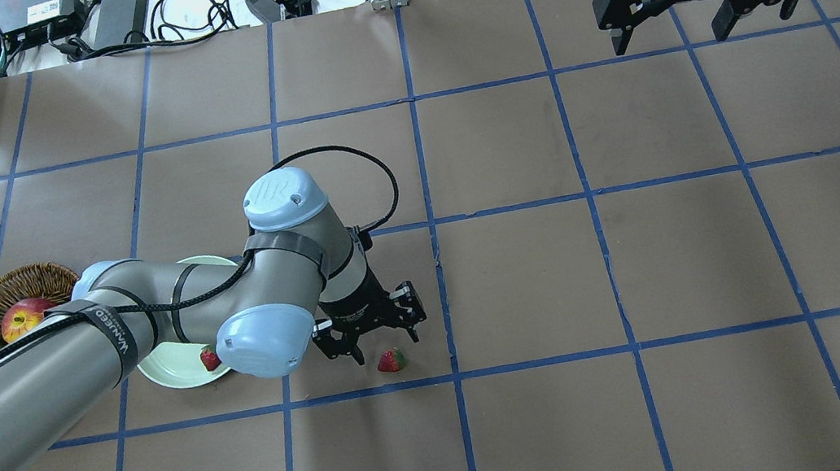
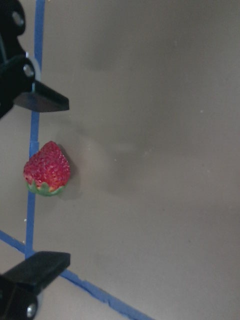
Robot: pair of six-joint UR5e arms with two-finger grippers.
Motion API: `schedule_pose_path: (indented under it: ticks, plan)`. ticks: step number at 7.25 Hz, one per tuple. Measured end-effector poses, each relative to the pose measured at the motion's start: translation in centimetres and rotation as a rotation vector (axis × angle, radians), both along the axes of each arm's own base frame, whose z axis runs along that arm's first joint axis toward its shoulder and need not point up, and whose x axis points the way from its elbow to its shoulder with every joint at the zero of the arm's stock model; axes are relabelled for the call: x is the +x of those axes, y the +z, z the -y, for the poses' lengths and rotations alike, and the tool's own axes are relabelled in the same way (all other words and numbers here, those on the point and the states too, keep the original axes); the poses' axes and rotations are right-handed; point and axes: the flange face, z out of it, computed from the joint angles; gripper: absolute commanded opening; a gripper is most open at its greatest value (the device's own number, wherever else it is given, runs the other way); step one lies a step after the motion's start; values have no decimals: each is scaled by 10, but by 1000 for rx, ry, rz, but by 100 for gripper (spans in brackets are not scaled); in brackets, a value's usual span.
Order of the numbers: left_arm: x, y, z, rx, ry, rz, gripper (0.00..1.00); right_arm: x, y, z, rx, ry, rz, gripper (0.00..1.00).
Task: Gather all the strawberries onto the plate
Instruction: 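Carry the last strawberry onto the plate and release it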
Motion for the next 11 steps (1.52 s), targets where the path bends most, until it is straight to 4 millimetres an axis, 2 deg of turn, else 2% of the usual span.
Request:
schedule_pose_path:
  ticks: [1,5,6,8,9,10,11]
  plan:
    - [0,-2,-1,4,1,-1,3,0,0,0,-1,0,0,100]
    - [0,0,2,-1,20,0,0,0,1,0,-1,-2,3,100]
    - [0,8,8,-21,26,-1,0,0,1,0,-2,-2,3,100]
    - [4,46,37,-57,46,2,0,0,1,0,-1,-2,3,100]
    - [17,68,59,-83,64,13,0,0,1,0,-1,-2,4,100]
    - [38,85,80,-116,77,39,0,0,1,0,-1,-2,4,100]
    - [67,94,98,-149,58,88,0,0,1,0,-1,-2,4,100]
